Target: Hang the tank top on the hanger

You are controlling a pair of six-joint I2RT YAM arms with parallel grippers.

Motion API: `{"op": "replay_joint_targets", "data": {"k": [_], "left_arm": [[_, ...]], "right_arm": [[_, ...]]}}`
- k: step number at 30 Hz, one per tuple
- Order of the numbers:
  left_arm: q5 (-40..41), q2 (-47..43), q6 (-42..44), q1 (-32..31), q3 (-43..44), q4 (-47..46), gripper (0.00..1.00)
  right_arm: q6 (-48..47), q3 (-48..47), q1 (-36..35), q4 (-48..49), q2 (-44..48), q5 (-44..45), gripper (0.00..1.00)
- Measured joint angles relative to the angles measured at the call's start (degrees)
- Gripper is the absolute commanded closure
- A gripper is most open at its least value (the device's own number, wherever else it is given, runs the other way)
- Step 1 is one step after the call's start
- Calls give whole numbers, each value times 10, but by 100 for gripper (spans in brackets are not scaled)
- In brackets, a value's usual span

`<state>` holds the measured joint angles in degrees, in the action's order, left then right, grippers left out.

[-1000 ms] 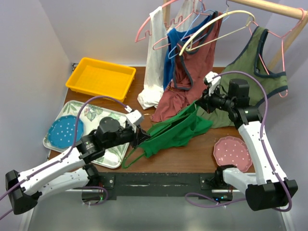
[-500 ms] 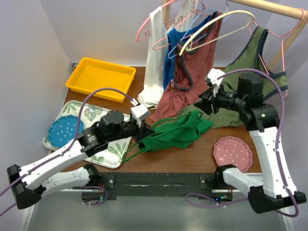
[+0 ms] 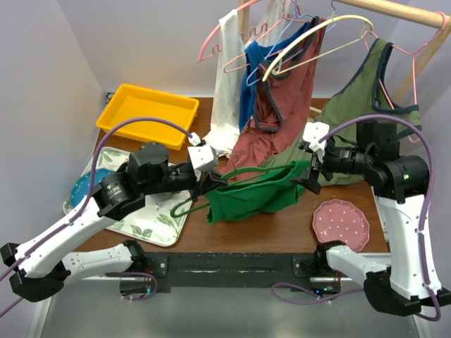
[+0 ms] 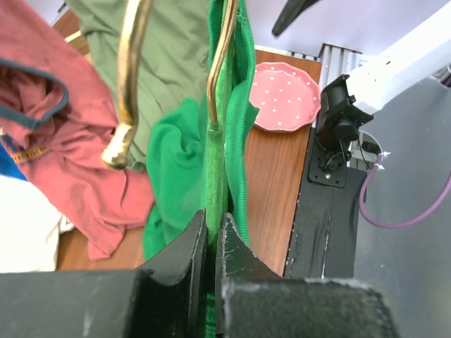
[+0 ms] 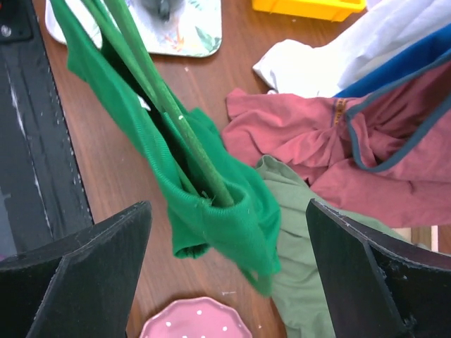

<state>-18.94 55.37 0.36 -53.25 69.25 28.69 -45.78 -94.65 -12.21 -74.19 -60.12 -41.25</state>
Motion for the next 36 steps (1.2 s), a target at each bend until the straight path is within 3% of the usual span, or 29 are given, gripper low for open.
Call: {"op": "replay_joint_targets", "data": {"k": [7, 18, 23, 27, 32, 33, 36], "left_arm": [[-17, 29, 39, 0, 46, 44, 100], [-32, 40, 83, 0, 82, 85, 100], [-54, 42, 104, 0, 90, 90, 100], [-82, 49, 115, 0, 94, 84, 100], [-99, 71, 125, 0, 96, 72, 100], [-101, 76, 127, 0, 97, 70, 100], [-114, 91, 127, 0, 99, 59, 100]], "right_arm": [[-12, 3, -51, -23, 10, 17, 8], [-14, 43, -61, -27, 49, 71, 14], [-14, 83, -71, -32, 54, 62, 32], [-5, 83, -87, -32, 39, 30, 56], [9, 83, -107, -32, 20, -5, 76], [12, 83, -110, -32, 20, -11, 86], [15, 83, -113, -31, 23, -29, 100]]}}
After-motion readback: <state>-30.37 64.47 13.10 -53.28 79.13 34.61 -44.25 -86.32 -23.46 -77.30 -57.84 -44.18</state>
